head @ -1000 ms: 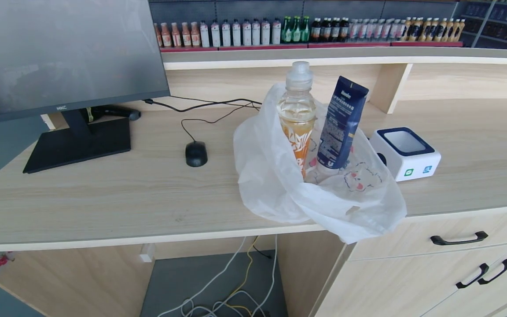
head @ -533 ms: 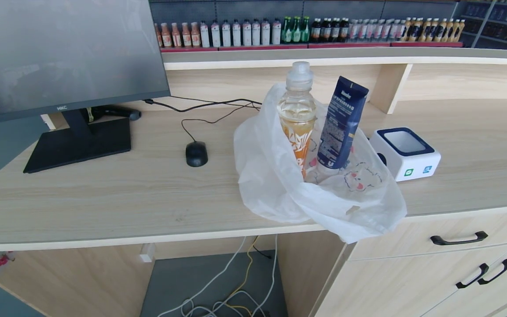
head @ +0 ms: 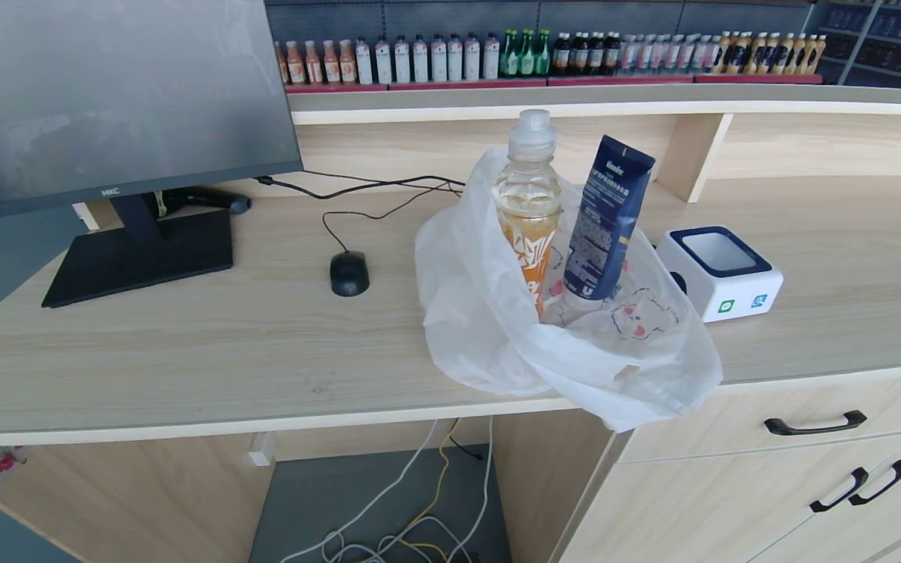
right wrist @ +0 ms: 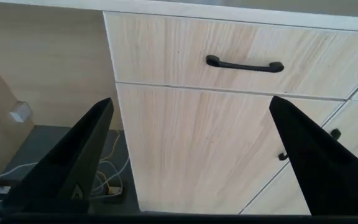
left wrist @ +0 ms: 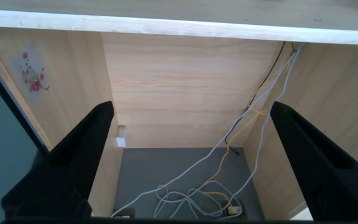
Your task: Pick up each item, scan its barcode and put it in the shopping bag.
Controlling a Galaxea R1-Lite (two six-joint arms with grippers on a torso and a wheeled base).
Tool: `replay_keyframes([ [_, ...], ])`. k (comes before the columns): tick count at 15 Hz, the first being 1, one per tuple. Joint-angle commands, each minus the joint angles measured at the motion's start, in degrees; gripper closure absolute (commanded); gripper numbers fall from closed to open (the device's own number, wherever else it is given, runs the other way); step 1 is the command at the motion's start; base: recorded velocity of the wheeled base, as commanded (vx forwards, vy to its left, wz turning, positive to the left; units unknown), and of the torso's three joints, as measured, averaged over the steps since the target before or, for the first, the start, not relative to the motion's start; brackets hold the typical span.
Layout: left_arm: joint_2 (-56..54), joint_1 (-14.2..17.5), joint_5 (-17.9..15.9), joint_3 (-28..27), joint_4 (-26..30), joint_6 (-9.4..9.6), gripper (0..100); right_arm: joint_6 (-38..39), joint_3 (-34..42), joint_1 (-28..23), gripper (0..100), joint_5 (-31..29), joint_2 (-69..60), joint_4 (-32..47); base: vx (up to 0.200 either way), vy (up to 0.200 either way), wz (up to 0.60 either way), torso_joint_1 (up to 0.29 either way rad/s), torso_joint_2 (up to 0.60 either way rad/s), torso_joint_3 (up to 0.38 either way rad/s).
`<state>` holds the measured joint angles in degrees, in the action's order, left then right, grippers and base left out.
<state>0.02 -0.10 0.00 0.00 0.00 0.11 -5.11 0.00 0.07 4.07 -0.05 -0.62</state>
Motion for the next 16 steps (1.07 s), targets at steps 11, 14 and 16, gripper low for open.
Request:
replay_keyframes([
  [11,0.0,0.1,0.0,0.0,0.0,-0.46,0,5.4,0.0,-0.1,0,-3.5,0.0,0.4,0.000,0.000,0.00,0.000,0.00,0.000],
  [14,0.0,0.0,0.0,0.0,0.0,-0.46,0,5.2,0.0,-0.1,0,-3.5,0.0,0.4,0.000,-0.200,0.00,0.004,0.00,0.004],
  [16,0.0,0.1,0.0,0.0,0.0,-0.46,0,5.2,0.0,-0.1,0,-3.5,0.0,0.4,0.000,-0.200,0.00,0.019,0.00,-0.002],
])
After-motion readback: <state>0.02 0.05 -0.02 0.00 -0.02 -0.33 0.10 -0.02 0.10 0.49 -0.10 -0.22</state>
